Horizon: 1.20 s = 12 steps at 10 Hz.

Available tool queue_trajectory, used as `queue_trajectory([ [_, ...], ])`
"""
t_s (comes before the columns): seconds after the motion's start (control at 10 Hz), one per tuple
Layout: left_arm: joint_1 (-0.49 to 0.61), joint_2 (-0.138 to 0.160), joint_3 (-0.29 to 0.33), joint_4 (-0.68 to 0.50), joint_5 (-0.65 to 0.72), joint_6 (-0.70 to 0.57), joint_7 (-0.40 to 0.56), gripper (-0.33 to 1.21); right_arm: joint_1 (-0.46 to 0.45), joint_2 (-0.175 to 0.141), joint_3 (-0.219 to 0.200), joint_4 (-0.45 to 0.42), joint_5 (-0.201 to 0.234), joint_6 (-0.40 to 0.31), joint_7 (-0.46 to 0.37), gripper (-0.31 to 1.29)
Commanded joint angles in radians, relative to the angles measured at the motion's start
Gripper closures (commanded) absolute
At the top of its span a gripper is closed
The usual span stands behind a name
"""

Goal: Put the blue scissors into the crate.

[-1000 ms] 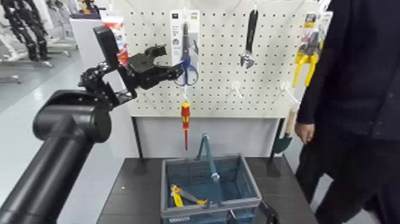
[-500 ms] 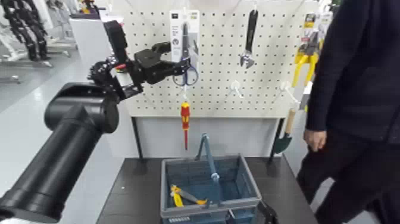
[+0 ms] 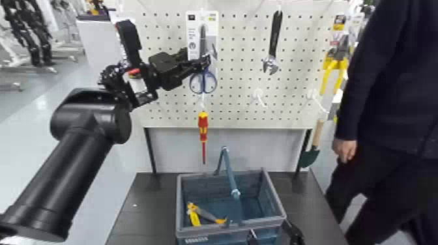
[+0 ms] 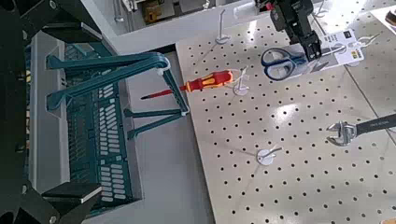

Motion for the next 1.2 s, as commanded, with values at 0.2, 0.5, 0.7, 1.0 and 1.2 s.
queue_trajectory([
  [0.2, -0.001, 0.001, 0.006, -0.008, 0.0, 0.003, -0.002, 1.17, 0.0, 0.005, 0.0, 0.0, 0.0, 0.0, 0.0, 0.17],
  [0.5, -0.003, 0.003, 0.007, -0.009, -0.002, 0.003, -0.002, 1.17, 0.0, 0.005, 0.0, 0.001, 0.0, 0.0, 0.0, 0.17],
  [0.7, -0.001, 0.001, 0.004, -0.04, 0.003, 0.003, -0.006, 1.17, 0.0, 0.005, -0.003, 0.001, -0.002, 0.0, 0.0, 0.17],
  [1.0, 0.04, 0.004, 0.015, -0.175, 0.02, 0.046, -0.017, 1.17, 0.002, 0.006, -0.005, 0.001, -0.003, 0.0, 0.0, 0.17],
  [1.2, 0.092, 0.003, 0.03, -0.286, 0.031, 0.083, -0.017, 1.17, 0.004, 0.006, -0.005, 0.001, -0.003, 0.0, -0.002, 0.17],
])
